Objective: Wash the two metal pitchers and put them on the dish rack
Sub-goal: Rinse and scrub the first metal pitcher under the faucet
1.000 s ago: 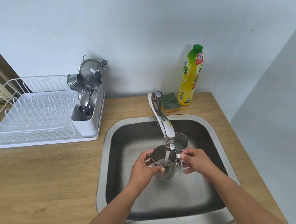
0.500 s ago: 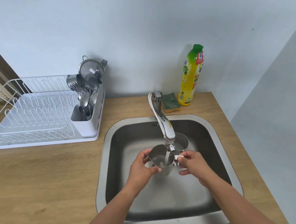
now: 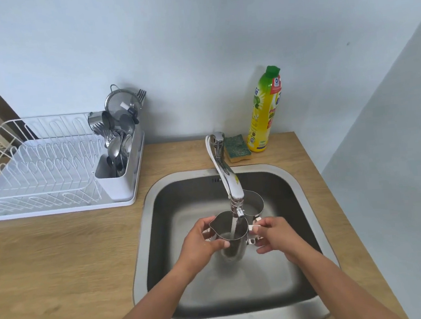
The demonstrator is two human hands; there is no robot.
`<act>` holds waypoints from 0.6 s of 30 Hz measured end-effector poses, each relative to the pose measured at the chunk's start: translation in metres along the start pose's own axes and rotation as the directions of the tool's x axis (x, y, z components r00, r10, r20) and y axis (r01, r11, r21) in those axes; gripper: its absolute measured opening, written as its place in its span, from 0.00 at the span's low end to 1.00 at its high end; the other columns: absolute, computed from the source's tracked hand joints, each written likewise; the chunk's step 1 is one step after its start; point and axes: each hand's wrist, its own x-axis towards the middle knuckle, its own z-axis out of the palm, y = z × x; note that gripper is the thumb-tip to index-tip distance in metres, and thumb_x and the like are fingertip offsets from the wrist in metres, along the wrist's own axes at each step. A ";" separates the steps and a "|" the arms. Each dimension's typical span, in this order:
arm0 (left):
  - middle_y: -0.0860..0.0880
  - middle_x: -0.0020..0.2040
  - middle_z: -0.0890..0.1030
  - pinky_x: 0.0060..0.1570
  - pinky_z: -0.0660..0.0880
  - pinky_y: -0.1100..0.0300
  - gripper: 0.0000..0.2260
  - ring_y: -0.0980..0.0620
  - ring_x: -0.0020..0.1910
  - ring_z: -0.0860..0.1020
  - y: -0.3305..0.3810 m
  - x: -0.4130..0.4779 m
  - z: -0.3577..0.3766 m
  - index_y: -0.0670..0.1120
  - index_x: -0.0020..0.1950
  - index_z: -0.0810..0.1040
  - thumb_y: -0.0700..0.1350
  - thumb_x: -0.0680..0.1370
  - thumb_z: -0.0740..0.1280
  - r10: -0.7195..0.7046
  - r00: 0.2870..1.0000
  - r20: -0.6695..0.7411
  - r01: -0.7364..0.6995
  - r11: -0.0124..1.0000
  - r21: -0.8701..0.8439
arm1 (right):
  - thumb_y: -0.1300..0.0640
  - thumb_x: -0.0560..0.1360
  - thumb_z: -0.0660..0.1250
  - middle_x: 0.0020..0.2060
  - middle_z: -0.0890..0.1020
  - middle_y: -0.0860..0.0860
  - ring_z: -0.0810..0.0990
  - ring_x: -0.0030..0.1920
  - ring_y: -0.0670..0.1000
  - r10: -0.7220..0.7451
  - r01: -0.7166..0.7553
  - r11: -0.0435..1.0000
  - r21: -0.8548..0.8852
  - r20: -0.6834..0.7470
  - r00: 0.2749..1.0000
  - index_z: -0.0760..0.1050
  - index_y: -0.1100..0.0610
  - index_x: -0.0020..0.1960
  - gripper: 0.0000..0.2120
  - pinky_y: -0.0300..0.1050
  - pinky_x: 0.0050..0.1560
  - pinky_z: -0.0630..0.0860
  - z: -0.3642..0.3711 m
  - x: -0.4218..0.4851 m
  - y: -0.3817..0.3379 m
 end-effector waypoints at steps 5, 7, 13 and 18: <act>0.57 0.59 0.79 0.63 0.74 0.54 0.28 0.56 0.61 0.75 0.002 0.000 0.009 0.55 0.62 0.75 0.36 0.67 0.78 0.008 1.000 0.007 -0.008 1.000 0.016 | 0.64 0.77 0.67 0.39 0.81 0.58 0.77 0.37 0.54 -0.020 0.022 1.000 0.022 -0.093 0.995 0.79 0.61 0.45 0.03 0.47 0.34 0.82 -0.003 0.001 0.006; 0.57 0.59 0.79 0.61 0.73 0.57 0.29 0.56 0.61 0.75 0.003 0.001 0.007 0.54 0.63 0.74 0.35 0.67 0.77 0.014 1.000 0.003 -0.014 1.000 0.019 | 0.63 0.78 0.66 0.39 0.81 0.57 0.77 0.37 0.54 -0.011 0.012 1.000 0.017 -0.069 0.998 0.78 0.60 0.45 0.04 0.47 0.35 0.82 0.001 -0.001 0.008; 0.56 0.59 0.80 0.62 0.75 0.53 0.28 0.55 0.60 0.76 0.004 0.001 0.009 0.55 0.63 0.74 0.37 0.67 0.78 0.014 1.000 0.025 -0.015 0.999 0.045 | 0.63 0.78 0.67 0.41 0.83 0.58 0.78 0.37 0.56 -0.018 0.020 0.999 0.027 -0.096 0.995 0.79 0.63 0.48 0.03 0.46 0.33 0.83 -0.005 -0.002 0.005; 0.57 0.58 0.79 0.61 0.74 0.55 0.28 0.55 0.60 0.76 0.007 0.003 0.004 0.54 0.63 0.74 0.36 0.67 0.77 0.014 1.000 0.017 -0.015 0.999 0.043 | 0.62 0.78 0.66 0.43 0.84 0.58 0.79 0.38 0.55 -0.022 0.020 1.000 -0.019 -0.061 0.998 0.79 0.61 0.47 0.04 0.47 0.35 0.83 -0.001 -0.005 0.001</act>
